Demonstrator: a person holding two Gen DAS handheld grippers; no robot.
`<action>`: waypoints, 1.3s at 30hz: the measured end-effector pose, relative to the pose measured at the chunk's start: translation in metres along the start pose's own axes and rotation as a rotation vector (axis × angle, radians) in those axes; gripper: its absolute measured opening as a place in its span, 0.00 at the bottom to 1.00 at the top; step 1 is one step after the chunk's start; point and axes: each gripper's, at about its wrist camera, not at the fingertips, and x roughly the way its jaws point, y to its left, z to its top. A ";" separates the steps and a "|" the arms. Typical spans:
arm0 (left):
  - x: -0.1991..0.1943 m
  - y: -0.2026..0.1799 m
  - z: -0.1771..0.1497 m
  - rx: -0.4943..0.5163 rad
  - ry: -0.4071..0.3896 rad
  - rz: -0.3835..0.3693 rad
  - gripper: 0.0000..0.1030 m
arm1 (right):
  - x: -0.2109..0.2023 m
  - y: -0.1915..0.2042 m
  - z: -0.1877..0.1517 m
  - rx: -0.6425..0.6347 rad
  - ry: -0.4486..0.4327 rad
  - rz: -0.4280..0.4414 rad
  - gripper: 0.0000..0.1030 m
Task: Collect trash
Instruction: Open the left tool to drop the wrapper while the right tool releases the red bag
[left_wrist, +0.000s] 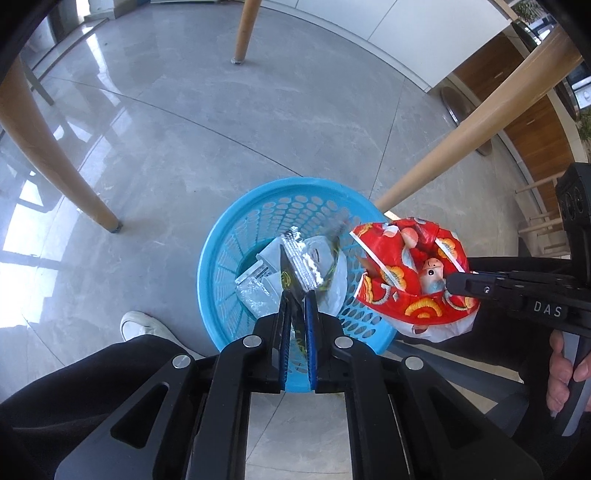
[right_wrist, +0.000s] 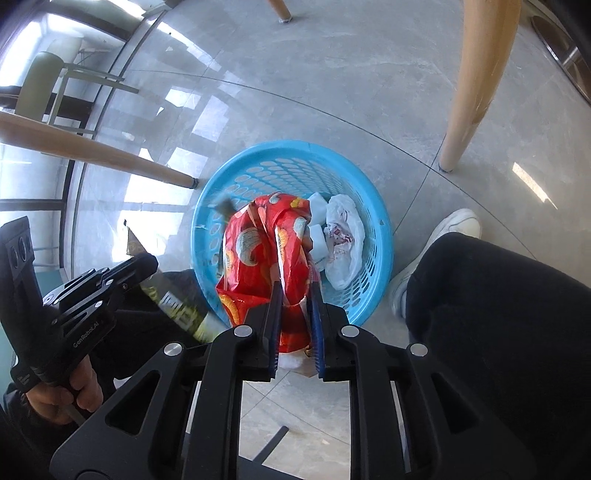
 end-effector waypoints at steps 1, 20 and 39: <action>0.002 0.000 0.001 -0.003 0.001 0.002 0.06 | 0.000 -0.001 0.000 0.004 -0.002 0.000 0.14; 0.013 0.007 -0.007 -0.024 0.059 0.051 0.93 | -0.004 -0.011 0.003 0.056 -0.049 -0.084 0.91; -0.027 -0.002 -0.026 -0.004 -0.026 0.087 0.94 | -0.031 0.009 -0.017 -0.005 -0.096 -0.034 0.92</action>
